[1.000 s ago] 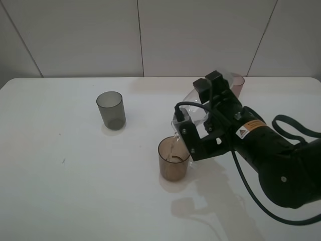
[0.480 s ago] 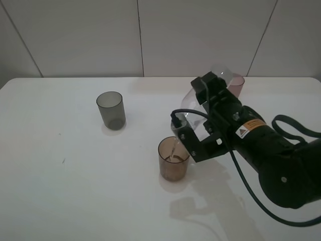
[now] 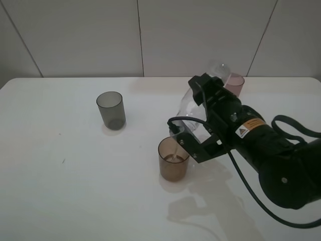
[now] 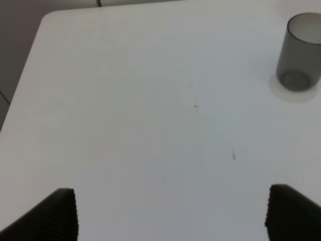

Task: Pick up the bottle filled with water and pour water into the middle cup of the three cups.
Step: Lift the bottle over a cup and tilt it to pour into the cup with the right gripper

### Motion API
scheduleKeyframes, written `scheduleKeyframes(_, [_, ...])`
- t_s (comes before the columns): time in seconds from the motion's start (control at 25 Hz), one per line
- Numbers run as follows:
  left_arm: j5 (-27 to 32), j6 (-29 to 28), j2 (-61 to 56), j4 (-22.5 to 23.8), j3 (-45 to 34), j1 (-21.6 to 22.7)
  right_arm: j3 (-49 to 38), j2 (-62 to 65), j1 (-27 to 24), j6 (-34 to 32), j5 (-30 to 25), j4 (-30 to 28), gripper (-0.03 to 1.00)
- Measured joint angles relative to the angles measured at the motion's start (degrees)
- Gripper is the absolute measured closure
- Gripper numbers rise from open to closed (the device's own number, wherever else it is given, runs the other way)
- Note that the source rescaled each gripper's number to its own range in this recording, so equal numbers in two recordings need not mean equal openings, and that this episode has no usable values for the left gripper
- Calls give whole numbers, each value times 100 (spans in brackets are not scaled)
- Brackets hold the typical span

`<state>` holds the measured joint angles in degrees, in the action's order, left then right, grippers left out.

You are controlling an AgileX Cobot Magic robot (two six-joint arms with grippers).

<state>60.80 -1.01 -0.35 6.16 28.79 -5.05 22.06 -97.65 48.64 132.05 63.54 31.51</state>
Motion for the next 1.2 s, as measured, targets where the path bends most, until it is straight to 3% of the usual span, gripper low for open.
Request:
scheduleKeyframes(0.44, [0, 0, 0, 0, 0, 0, 0, 0, 250, 95, 76, -62, 96])
scheduleKeyframes(1.2, [0, 0, 0, 0, 0, 0, 0, 0, 264, 95, 87, -34, 96])
